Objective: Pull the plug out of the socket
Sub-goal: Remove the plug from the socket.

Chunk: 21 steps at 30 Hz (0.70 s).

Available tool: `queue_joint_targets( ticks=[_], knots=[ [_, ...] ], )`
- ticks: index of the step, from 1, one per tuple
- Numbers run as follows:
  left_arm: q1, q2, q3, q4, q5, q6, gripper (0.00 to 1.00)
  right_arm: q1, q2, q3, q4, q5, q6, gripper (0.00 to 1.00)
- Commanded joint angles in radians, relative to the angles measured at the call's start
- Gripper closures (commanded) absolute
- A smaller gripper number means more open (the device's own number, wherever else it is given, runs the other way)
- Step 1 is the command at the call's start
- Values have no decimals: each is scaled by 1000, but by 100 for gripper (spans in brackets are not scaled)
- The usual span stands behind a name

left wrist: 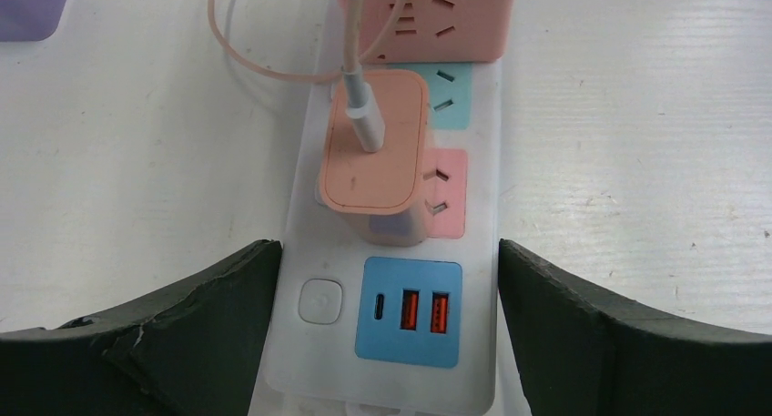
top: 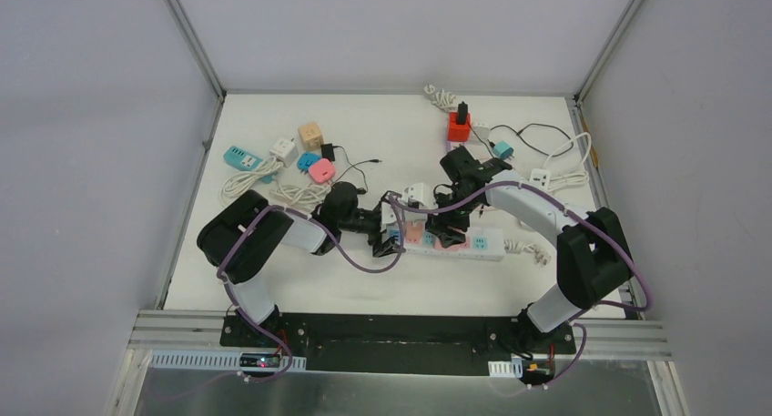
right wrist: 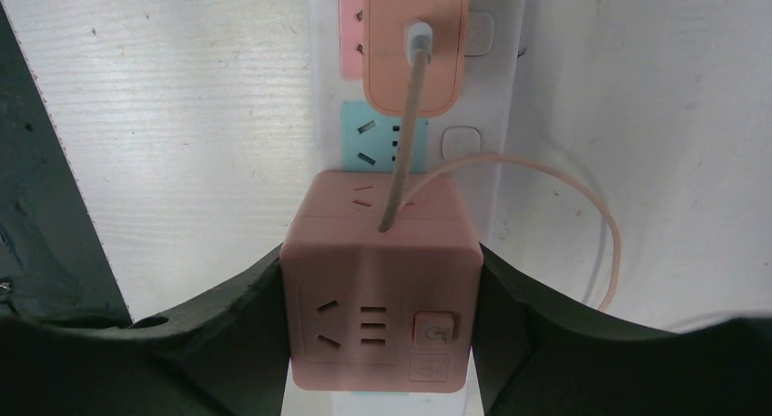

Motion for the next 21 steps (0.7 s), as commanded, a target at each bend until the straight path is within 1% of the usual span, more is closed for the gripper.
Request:
queue_joint_targets(
  ticks=[1,3,5,7,9,11,13,16,17,21],
  knots=[
    [-53,20,24,-110,-36,112,13,-12,-44,10,-21,-25,-25,100],
    [-62,21,25,-113,-56,112,16,-16,-46,6,-21,-19,-32,100],
    [-64,18,23,-109,-67,99,22,-19,-53,0,-18,-17,-42,100],
    [-65,22,22,-95,-64,85,26,-25,-60,-10,-13,-18,-50,100],
    [-65,33,22,-78,-60,71,34,-31,-63,-17,-9,-21,-59,100],
    [-67,50,15,-42,-59,54,36,-37,-64,-23,-6,-25,-62,100],
    [-70,72,1,16,-57,13,34,-39,-63,-28,-1,-22,-66,100],
    [-85,95,-30,96,-88,5,21,-40,-59,-29,-2,-19,-68,100],
    [-90,103,-41,120,-97,3,18,-39,-57,-28,-2,-21,-68,100],
    [-92,112,-49,145,-128,1,9,-38,-54,-26,-6,-22,-68,100]
  ],
)
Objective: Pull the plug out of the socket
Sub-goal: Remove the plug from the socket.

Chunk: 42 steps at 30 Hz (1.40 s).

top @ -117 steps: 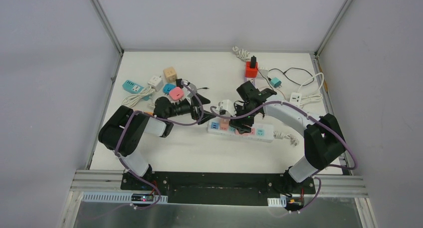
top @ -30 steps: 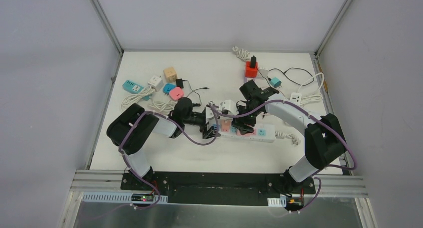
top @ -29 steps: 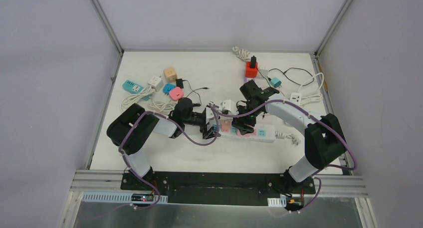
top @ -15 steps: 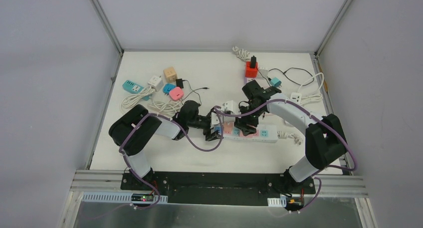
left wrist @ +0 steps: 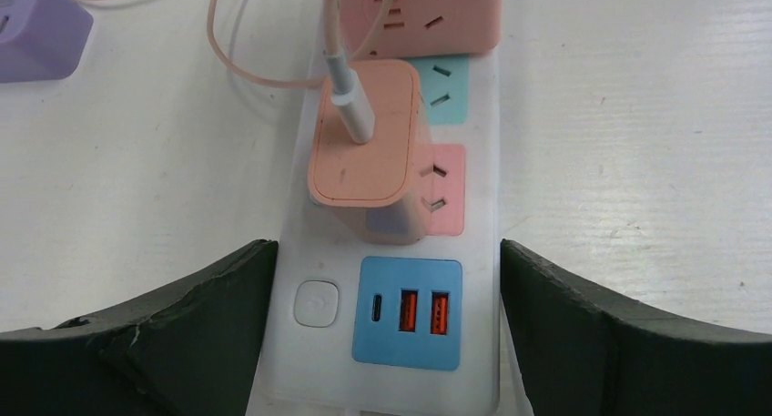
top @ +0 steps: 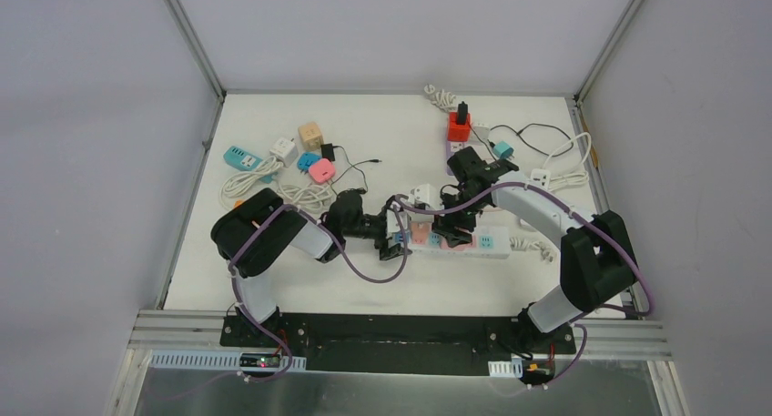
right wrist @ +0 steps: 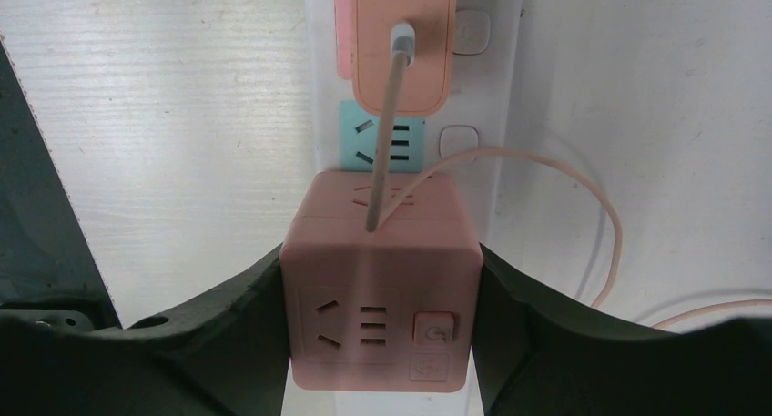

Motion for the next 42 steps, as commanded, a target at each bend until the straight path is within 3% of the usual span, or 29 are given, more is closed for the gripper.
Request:
queue_joint_targets(
  ticks=[1,5,8,14,21,25,33,42],
  knots=[
    [-23,44,-27,-3,-46,-25,8,-4,-28,3,8,-27,-3,100],
    [-23,60,-13,-13,-47,-20,8,-4,-21,5,6,-23,-3,100],
    [-22,61,4,-55,-46,-15,16,-5,-18,7,3,-20,-4,100],
    [-22,49,41,-153,-22,16,63,-7,-17,7,5,-24,-3,100],
    [-22,54,54,-178,-17,25,94,37,-27,-36,23,-130,-24,100],
    [-22,55,54,-180,-16,28,100,54,-30,-30,21,-123,-28,100],
    [-22,52,56,-184,-13,29,100,-60,-12,-2,38,-92,49,100],
    [-20,54,58,-185,-11,31,100,75,-36,-26,0,-126,-55,100]
  ],
)
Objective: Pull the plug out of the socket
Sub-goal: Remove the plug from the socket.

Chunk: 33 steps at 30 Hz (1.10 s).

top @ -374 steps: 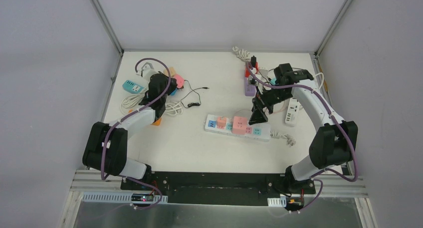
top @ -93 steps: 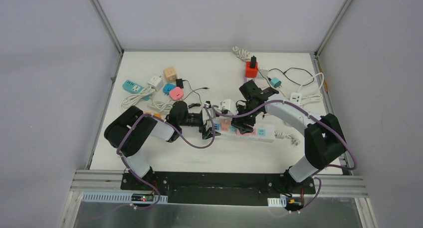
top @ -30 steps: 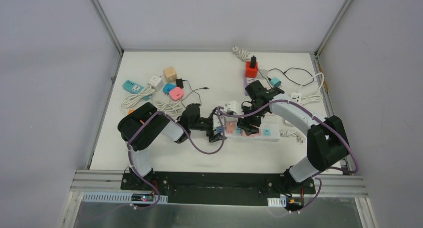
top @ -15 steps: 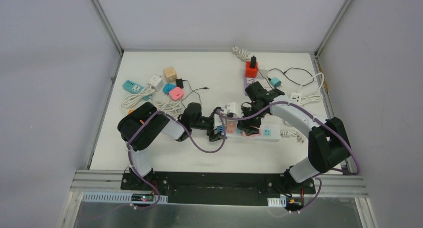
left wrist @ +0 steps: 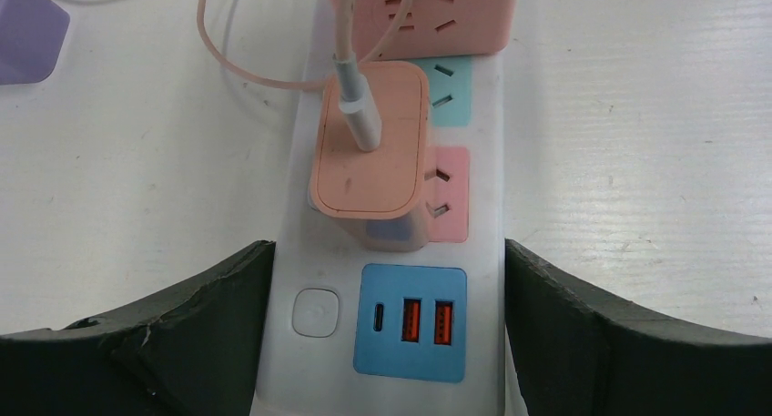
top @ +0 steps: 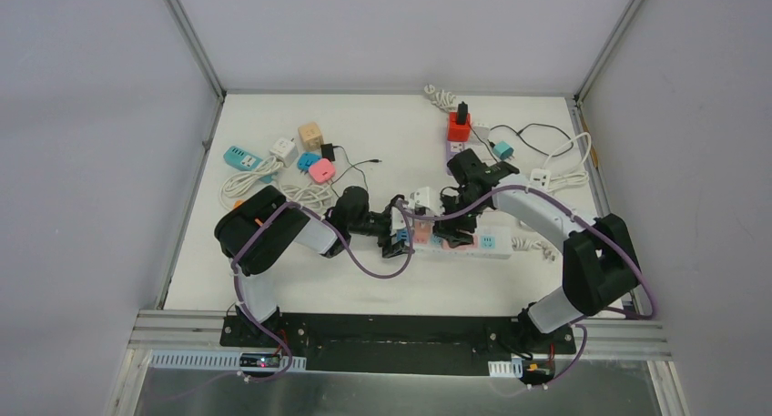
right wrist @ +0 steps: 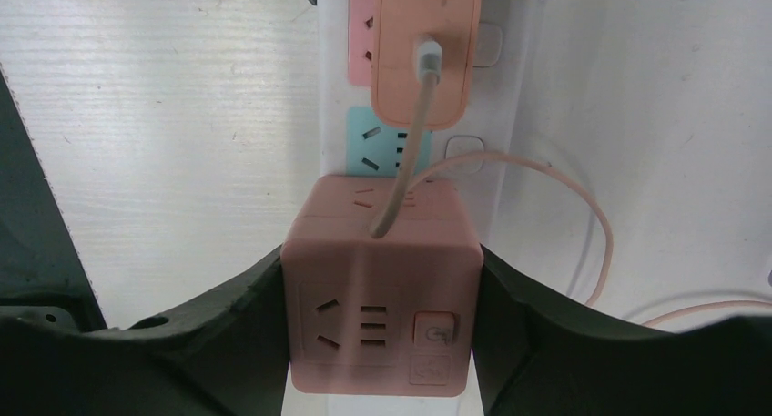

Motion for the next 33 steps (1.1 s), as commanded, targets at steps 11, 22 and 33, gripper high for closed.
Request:
queue_joint_targets(
  ticks=[11,22,33],
  knots=[
    [-10,20,-8,-95,-6,19,100,-61,15,32,-30,-162,25,100],
    [-2,23,-11,-83,-1,10,100,53,22,9,-23,-111,-19,100],
    [5,25,-13,-74,7,3,100,32,-1,-15,-48,-133,-74,100]
  ],
)
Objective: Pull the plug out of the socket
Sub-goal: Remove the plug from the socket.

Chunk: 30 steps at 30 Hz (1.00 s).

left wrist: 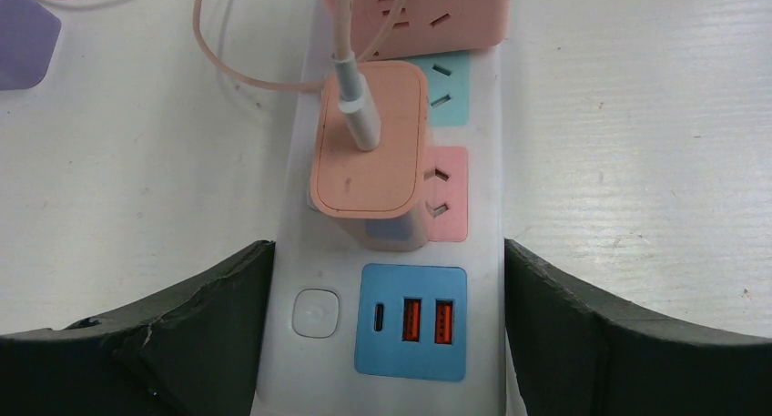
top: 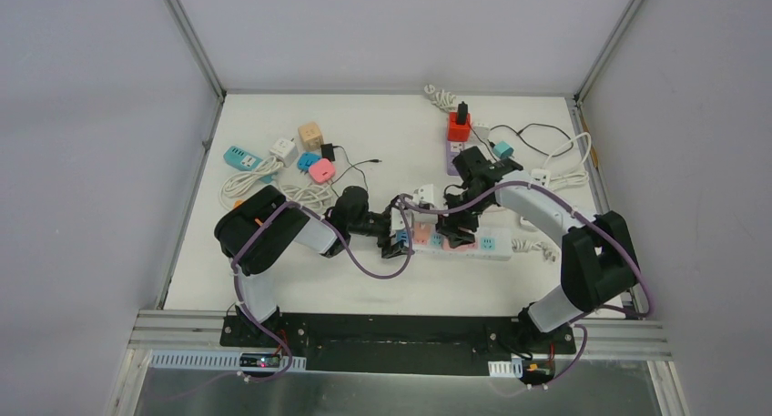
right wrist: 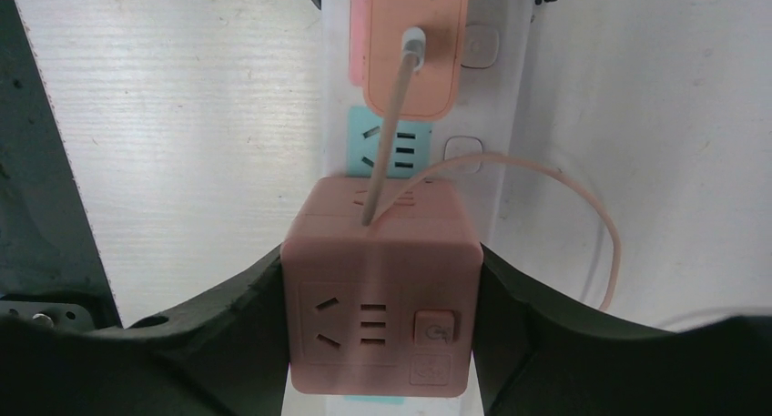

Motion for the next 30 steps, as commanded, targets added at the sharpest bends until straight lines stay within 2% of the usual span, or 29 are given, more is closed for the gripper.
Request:
queue_joint_targets(
  ticks=[1,6,11,14,17,22,25,30],
  knots=[
    [-1,23,-13,-70,-1,2,100,101,-13,-22,-27,-52,-50,100],
    [3,24,-14,-65,2,1,100,105,13,2,-41,-46,-36,100],
    [4,25,-13,-67,3,-1,100,-17,-8,17,-50,-75,-14,100],
    [4,23,-13,-66,3,-3,100,-43,-29,1,-40,-86,-16,100],
    [4,20,-13,-65,3,-6,100,-4,-31,-11,-31,-89,-23,100],
    [5,21,-15,-63,5,-6,100,153,-24,-24,-21,-30,-41,100],
    [6,23,-14,-63,5,-8,100,166,-15,-11,-27,-17,-35,100],
    [6,25,-9,-69,6,-9,100,17,-27,4,-15,-46,12,100]
  ],
)
